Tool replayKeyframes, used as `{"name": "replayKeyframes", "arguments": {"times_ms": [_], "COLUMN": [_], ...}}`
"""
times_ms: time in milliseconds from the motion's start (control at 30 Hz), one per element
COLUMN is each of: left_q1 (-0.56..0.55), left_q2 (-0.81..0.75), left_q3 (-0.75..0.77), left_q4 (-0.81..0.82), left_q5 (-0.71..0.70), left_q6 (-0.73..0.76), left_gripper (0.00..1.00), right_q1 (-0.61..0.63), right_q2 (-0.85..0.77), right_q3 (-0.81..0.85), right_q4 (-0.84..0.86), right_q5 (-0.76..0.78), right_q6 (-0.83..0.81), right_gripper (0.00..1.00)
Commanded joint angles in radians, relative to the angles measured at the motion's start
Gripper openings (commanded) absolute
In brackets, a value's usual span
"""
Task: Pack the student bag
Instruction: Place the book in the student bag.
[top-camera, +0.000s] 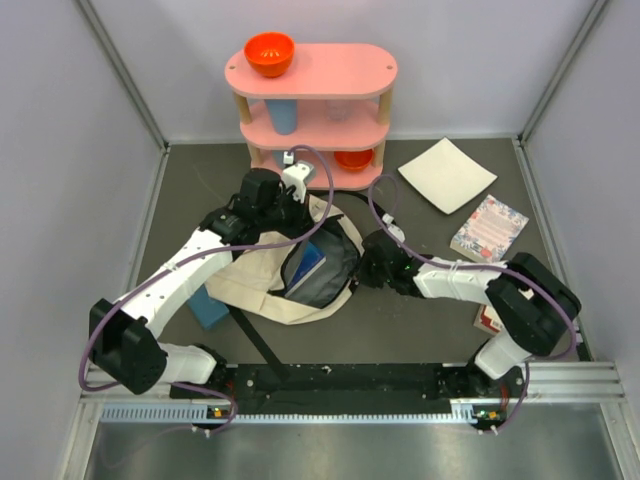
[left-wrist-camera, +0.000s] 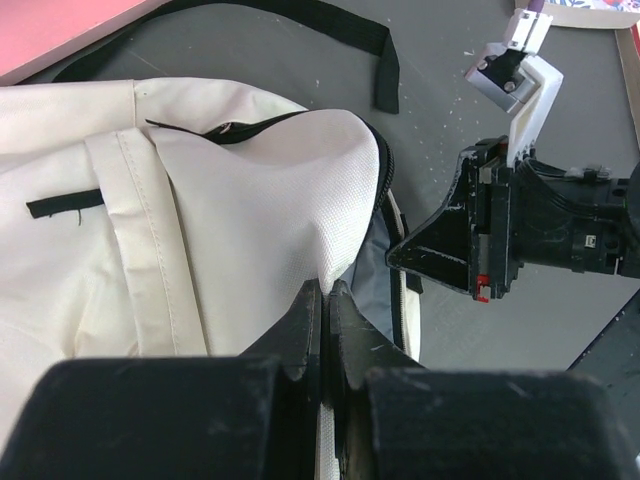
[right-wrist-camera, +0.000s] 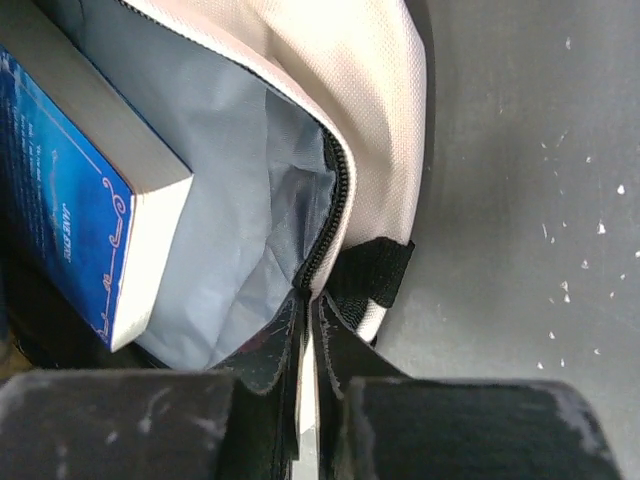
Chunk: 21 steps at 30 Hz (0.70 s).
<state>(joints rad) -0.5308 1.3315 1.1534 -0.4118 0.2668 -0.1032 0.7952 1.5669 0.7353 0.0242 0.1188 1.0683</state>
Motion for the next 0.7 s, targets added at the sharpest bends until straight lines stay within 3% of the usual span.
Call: {"name": "replayKeyframes", "arguments": {"times_ms": [0, 167, 267, 433, 500, 567, 600, 667], "left_q1": [0.006, 0.012, 0.017, 0.017, 0.017, 0.017, 0.017, 0.015], "left_q2": [-0.020, -0.009, 0.001, 0.015, 0.026, 0.037, 0.035, 0.017], "left_q3": [-0.003, 0.025, 0.045, 0.040, 0.031, 0.040, 0.045, 0.063], "left_q4": [0.054, 0.054, 0.050, 0.054, 0.056, 0.050, 0.041, 0.041], "left_q5": [-0.027, -0.052, -0.052, 0.000, 0.093, 0.153, 0.179, 0.195], "left_q6": [0.000, 0.008, 0.016, 0.011, 0.026, 0.030, 0.017, -0.006], "left_gripper": [0.00, 0.00, 0.00, 0.00, 0.00, 0.00, 0.06, 0.33], "right_q1": [0.012, 0.045, 0.048, 0.055, 0.053, 0.052, 0.044, -0.022], "right_q2": [-0.060, -0.290, -0.391, -0.406, -0.430, -0.473, -0.525, -0.588], "right_q3": [0.055, 0.056, -0.028, -0.108, -0.135, -0.149, -0.145, -0.116], "right_q4": [-0.002, -0.177, -0.172, -0.239, -0.254, -0.303, -0.331, -0.406], "right_q5": [0.061, 0.163, 0.116, 0.088, 0.103, 0.166, 0.189, 0.237], "right_q6": [-0.028, -0.119, -0.096, -0.032, -0.005, -0.008, -0.011, -0.053], "right_gripper": [0.00, 0.00, 0.00, 0.02, 0.25, 0.67, 0.79, 0.86]}}
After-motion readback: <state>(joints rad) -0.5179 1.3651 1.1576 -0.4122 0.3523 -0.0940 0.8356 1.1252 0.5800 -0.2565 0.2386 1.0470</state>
